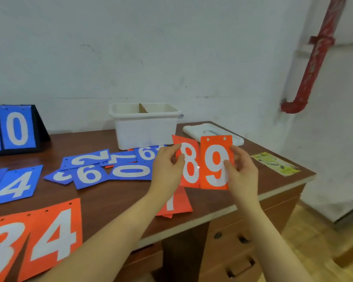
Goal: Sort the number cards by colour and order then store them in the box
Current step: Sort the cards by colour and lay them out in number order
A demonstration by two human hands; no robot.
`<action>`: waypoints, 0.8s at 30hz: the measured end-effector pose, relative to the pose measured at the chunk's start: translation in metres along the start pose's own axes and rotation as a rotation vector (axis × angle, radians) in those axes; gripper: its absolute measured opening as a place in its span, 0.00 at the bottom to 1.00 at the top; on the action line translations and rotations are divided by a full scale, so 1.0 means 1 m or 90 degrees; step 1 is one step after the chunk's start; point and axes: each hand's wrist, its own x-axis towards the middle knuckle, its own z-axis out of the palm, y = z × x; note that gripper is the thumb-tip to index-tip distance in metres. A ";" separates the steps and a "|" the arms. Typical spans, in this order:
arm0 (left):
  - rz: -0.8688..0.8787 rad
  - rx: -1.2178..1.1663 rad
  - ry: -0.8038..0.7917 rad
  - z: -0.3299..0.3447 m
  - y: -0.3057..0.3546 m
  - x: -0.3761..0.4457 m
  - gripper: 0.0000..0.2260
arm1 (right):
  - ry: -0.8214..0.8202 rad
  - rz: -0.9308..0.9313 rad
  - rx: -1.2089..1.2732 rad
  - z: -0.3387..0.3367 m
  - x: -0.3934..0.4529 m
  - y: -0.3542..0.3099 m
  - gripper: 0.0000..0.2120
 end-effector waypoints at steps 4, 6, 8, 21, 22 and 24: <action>0.012 0.057 -0.017 0.021 -0.006 0.021 0.19 | -0.055 0.031 -0.284 -0.026 0.036 0.032 0.20; 0.015 0.066 -0.015 0.027 -0.010 0.031 0.20 | -0.115 0.034 -0.379 -0.029 0.043 0.046 0.21; 0.016 0.073 0.002 0.029 -0.016 0.040 0.20 | -0.160 0.020 -0.405 -0.026 0.043 0.050 0.22; 0.002 0.101 -0.063 0.041 -0.009 0.054 0.20 | 0.058 0.015 -0.070 -0.023 0.068 0.034 0.16; 0.004 0.126 -0.107 0.051 -0.006 0.056 0.18 | 0.067 0.008 -0.082 -0.028 0.076 0.035 0.16; -0.002 0.204 -0.209 0.076 -0.004 0.058 0.14 | 0.062 0.006 -0.137 -0.039 0.090 0.038 0.16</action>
